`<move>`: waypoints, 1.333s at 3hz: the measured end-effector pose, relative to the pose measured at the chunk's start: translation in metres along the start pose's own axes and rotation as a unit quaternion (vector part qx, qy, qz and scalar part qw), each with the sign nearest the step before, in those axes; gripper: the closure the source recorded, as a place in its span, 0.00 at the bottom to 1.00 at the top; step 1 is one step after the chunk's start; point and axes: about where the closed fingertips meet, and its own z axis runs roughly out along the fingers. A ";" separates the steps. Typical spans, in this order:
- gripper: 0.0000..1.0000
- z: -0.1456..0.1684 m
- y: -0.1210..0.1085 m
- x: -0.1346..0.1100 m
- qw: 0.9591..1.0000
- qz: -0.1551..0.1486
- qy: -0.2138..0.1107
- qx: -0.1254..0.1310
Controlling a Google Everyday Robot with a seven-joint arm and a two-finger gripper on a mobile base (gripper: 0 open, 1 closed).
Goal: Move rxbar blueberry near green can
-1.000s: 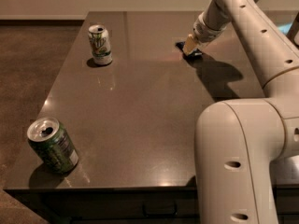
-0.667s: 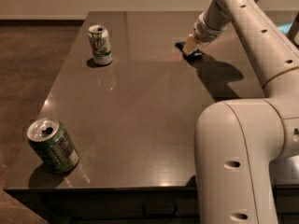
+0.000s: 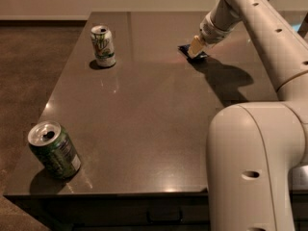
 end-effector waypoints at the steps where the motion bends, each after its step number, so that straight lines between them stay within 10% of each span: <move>1: 1.00 -0.020 0.025 0.000 0.999 -0.040 -0.014 -0.027; 3: 1.00 -0.052 0.105 0.019 0.979 -0.178 -0.035 -0.089; 4: 1.00 -0.067 0.147 0.037 0.957 -0.259 -0.046 -0.124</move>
Offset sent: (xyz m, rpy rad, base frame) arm -0.1170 0.0710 0.0492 0.0357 -0.0938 0.4236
